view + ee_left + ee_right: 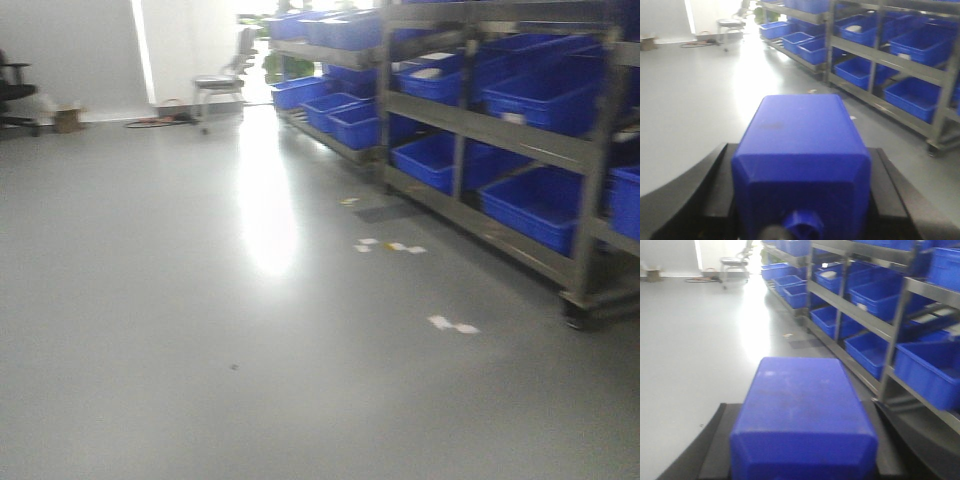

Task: Pick and sort blue part to right shelf
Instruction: 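Drive the base to the shelf rack of blue bins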

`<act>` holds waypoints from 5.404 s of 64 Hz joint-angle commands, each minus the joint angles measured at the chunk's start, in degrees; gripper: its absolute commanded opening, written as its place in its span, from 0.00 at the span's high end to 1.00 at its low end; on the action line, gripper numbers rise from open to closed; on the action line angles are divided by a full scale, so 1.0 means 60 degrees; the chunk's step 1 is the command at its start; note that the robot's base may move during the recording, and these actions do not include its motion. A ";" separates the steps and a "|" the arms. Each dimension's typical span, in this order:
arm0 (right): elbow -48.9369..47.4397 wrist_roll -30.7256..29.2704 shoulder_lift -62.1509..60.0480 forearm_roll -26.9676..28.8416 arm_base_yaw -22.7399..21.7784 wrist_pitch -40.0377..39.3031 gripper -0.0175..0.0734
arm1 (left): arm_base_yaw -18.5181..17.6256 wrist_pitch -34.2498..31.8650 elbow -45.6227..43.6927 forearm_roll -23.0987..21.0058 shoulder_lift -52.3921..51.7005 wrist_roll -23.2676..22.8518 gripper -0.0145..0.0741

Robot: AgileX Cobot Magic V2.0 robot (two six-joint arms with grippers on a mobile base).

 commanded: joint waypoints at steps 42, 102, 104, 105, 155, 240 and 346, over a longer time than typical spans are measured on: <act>-0.0300 -0.0072 0.0080 -0.0024 -0.0038 -0.0919 0.34 | 0.0005 -0.0858 -0.0266 0.0014 0.0143 -0.0044 0.46; -0.0300 -0.0072 0.0080 -0.0024 -0.0038 -0.0919 0.34 | 0.0018 -0.0858 -0.0266 0.0014 0.0143 -0.0044 0.46; -0.0300 -0.0072 0.0080 -0.0024 -0.0038 -0.0919 0.34 | 0.0018 -0.0858 -0.0266 0.0014 0.0143 -0.0044 0.46; -0.0300 -0.0072 0.0080 -0.0024 -0.0038 -0.0919 0.34 | 0.0018 -0.0858 -0.0266 0.0014 0.0143 -0.0044 0.46; -0.0300 -0.0072 0.0080 -0.0024 -0.0038 -0.0919 0.34 | 0.0018 -0.0858 -0.0266 0.0014 0.0143 -0.0044 0.46; -0.0300 -0.0072 0.0080 -0.0024 -0.0038 -0.0919 0.34 | 0.0018 -0.0858 -0.0266 0.0014 0.0143 -0.0044 0.46; -0.0300 -0.0072 0.0080 -0.0024 -0.0038 -0.0919 0.34 | 0.0018 -0.0858 -0.0266 0.0014 0.0143 -0.0044 0.46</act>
